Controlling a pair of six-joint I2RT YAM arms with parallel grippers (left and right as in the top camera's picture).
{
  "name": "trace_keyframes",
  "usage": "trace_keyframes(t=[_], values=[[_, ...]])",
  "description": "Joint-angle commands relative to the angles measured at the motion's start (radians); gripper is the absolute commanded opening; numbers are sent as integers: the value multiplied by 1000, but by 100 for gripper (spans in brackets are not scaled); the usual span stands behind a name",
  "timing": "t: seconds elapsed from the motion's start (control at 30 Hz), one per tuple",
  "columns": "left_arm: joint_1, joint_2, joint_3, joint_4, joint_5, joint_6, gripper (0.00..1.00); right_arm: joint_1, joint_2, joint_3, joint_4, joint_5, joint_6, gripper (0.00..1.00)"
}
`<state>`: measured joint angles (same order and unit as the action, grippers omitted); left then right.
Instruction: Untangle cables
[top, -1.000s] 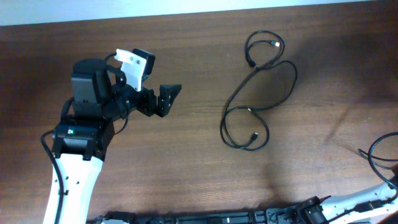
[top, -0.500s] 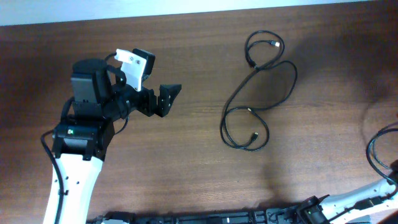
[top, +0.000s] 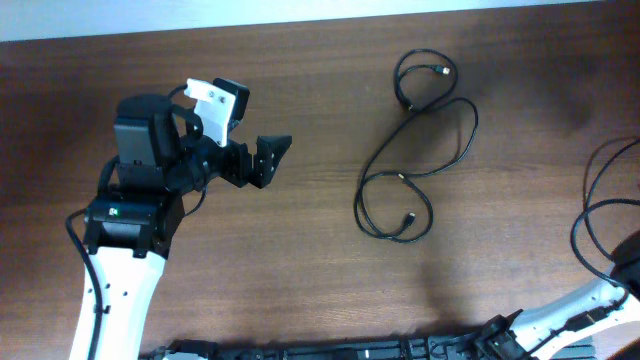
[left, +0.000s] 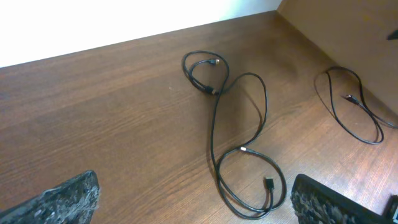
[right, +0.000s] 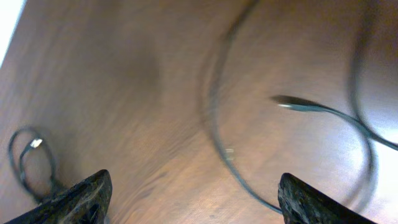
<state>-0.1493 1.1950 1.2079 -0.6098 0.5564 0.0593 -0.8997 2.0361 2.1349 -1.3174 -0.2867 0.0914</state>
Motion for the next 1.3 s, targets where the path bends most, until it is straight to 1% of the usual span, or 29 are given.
trace_keyframes(t=[0.0,0.03,0.07,0.23,0.33,0.53,0.63,0.9,0.93,1.03,1.27], values=[[2,-6,3,2,-4,-6,99,108,13,-5,-3,-50,-35,89],[2,-6,3,2,-4,-6,99,141,13,-5,-2,-50,-35,96],[2,-6,3,2,-4,-6,99,168,14,-5,3,-50,-35,99],[2,-6,3,2,-4,-6,99,319,18,-5,58,-49,-35,99],[2,-6,3,2,-4,-6,99,400,20,-5,66,-10,-35,99],[2,-6,3,2,-4,-6,99,509,44,-5,67,49,-35,99],[2,-6,3,2,-4,-6,99,566,84,-5,69,61,-35,99],[2,-6,3,2,-4,-6,99,647,212,-5,68,62,-35,99],[2,-6,3,2,-4,-6,99,666,251,-5,61,63,-35,99],[2,-6,3,2,-4,-6,99,682,286,-5,37,63,-35,99],[2,-6,3,2,-4,-6,99,719,333,-27,25,62,-131,99]])
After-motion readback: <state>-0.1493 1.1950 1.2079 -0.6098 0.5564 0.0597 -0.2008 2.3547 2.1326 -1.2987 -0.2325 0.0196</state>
